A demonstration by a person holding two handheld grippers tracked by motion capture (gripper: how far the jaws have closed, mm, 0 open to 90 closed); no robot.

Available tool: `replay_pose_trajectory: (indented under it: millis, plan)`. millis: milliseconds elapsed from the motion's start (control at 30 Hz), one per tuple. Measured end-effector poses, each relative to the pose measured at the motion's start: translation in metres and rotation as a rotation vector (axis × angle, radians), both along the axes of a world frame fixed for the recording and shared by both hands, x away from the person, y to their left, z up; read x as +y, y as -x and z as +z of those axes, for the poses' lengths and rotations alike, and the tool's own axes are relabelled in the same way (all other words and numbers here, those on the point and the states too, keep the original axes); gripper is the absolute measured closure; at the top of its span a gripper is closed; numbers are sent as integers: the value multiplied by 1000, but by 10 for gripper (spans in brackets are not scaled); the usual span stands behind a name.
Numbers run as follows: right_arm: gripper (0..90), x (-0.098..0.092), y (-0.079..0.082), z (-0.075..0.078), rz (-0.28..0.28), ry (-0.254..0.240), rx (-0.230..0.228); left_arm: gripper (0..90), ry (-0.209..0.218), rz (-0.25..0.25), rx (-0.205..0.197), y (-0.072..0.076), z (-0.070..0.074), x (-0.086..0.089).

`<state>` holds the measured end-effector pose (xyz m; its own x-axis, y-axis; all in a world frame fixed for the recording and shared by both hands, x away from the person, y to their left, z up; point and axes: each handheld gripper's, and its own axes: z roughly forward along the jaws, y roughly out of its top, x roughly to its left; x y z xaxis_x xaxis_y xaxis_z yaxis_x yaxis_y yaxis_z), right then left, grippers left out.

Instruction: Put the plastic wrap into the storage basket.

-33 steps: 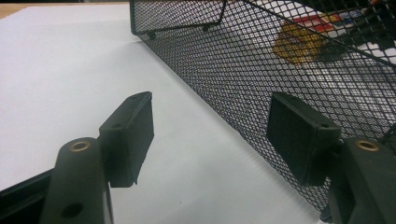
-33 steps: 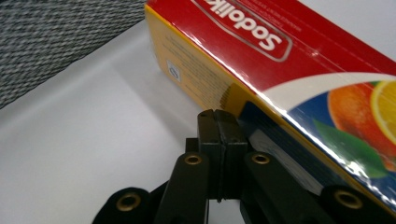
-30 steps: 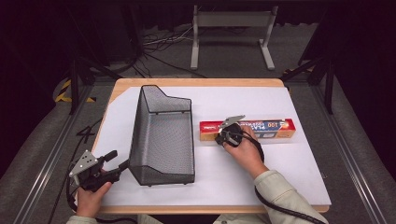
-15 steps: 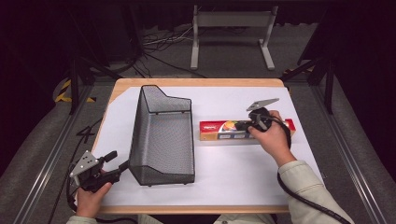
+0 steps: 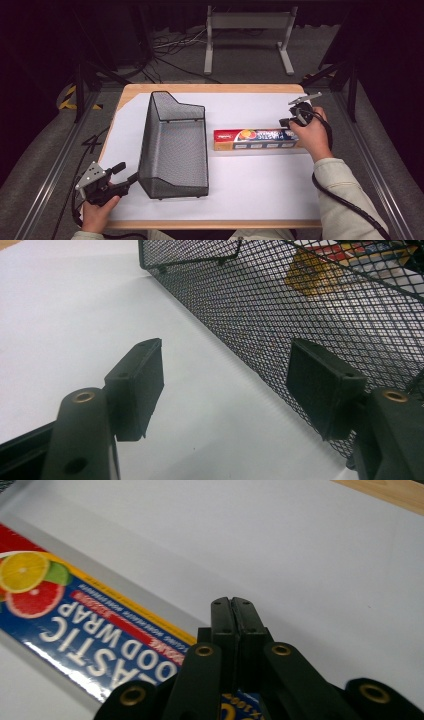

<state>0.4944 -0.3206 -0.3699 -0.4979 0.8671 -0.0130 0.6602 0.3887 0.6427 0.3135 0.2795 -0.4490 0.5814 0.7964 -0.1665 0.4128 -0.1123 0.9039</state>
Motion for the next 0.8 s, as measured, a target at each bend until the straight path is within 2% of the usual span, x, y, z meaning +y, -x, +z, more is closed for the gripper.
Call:
replay_pose_trajectory:
  millis: [233,333,400,600,667,767,800]
  plan:
    - [900,-24,-12,-5,-82,27,5,320,0,1,1,1,0,1]
    - [900,-35,-14,-5,-116,-19,13,319,1,-1,2,1,0,1]
    - [900,-42,-15,-7,-130,-17,23,319,1,-1,3,1,0,1]
    - [900,-52,-15,-14,-147,-33,42,317,-1,0,4,1,0,1]
    - [900,-52,-15,-18,-142,-18,52,313,-3,1,4,1,0,1]
    - [900,-52,-16,-20,-147,3,90,313,-8,-4,8,1,0,0]
    - [900,-53,-17,-22,-145,-7,95,312,-8,-4,7,1,-1,0]
